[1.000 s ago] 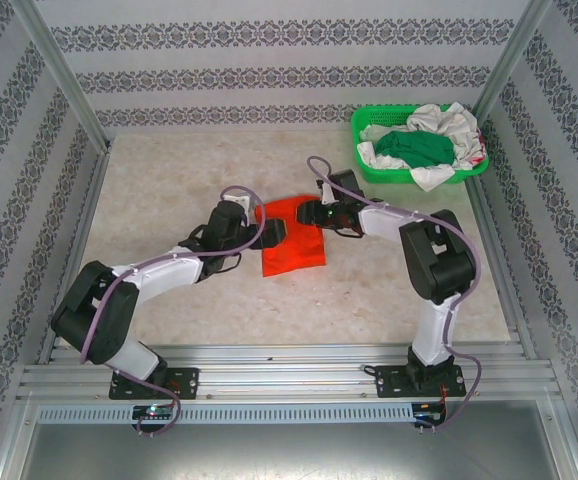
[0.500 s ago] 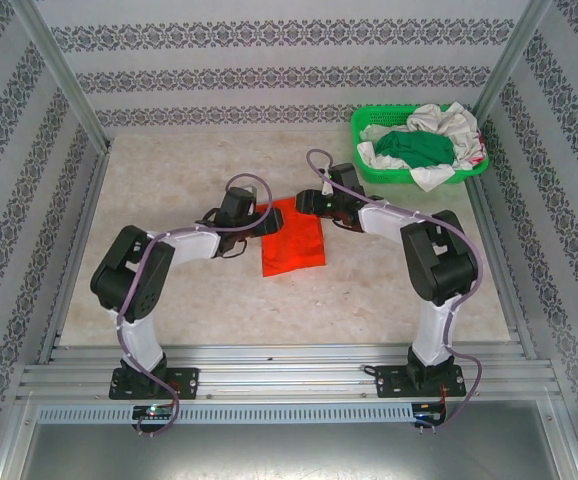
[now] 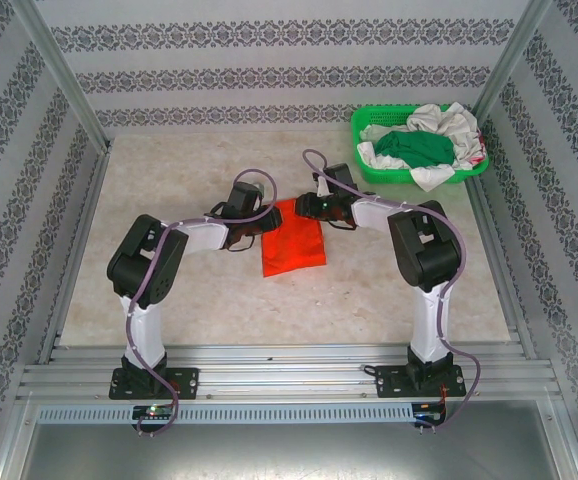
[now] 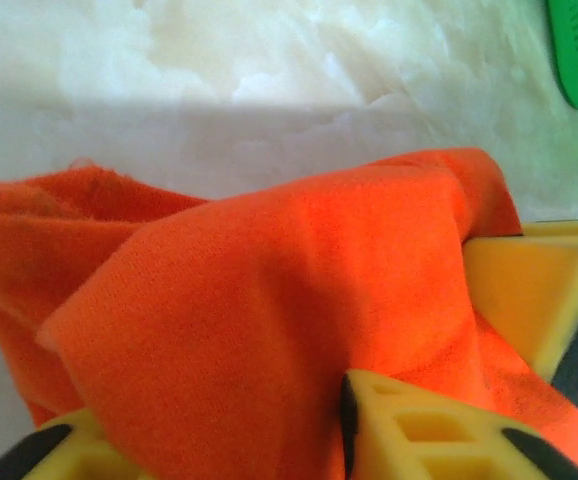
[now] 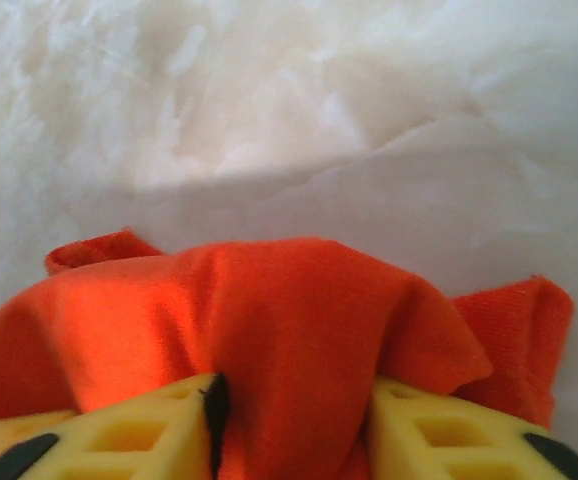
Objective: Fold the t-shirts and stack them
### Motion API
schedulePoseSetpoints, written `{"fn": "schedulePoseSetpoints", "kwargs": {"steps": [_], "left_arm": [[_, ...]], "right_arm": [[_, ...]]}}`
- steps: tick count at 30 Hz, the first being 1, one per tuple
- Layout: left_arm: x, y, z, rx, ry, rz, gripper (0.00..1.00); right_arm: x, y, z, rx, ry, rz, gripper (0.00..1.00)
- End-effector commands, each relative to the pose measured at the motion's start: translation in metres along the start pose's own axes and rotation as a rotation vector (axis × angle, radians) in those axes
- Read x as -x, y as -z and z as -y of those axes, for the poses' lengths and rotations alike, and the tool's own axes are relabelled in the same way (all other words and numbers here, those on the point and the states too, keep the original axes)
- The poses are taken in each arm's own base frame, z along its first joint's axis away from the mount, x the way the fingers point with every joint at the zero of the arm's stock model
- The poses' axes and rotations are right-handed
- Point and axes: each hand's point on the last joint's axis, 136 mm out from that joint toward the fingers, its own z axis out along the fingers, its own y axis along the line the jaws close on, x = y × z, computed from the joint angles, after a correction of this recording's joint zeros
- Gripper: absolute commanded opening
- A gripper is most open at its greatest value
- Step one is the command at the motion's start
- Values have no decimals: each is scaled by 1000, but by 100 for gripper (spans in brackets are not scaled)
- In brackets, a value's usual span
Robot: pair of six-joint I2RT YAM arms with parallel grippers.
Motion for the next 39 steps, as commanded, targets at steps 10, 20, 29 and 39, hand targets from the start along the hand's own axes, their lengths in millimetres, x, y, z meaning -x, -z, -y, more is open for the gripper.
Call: {"fn": "schedulePoseSetpoints", "kwargs": {"steps": [10, 20, 29, 39], "left_arm": [[8, 30, 11, -49, 8, 54, 38], [14, 25, -19, 95, -61, 63, 81], [2, -4, -15, 56, -107, -40, 69], [-2, -12, 10, -137, 14, -29, 28]], "right_arm": [[13, 42, -27, 60, 22, 88, 29], [7, 36, 15, -122, 18, 69, 68], [-19, 10, 21, -97, -29, -15, 67], [-19, -6, -6, 79, -87, -32, 61]]}}
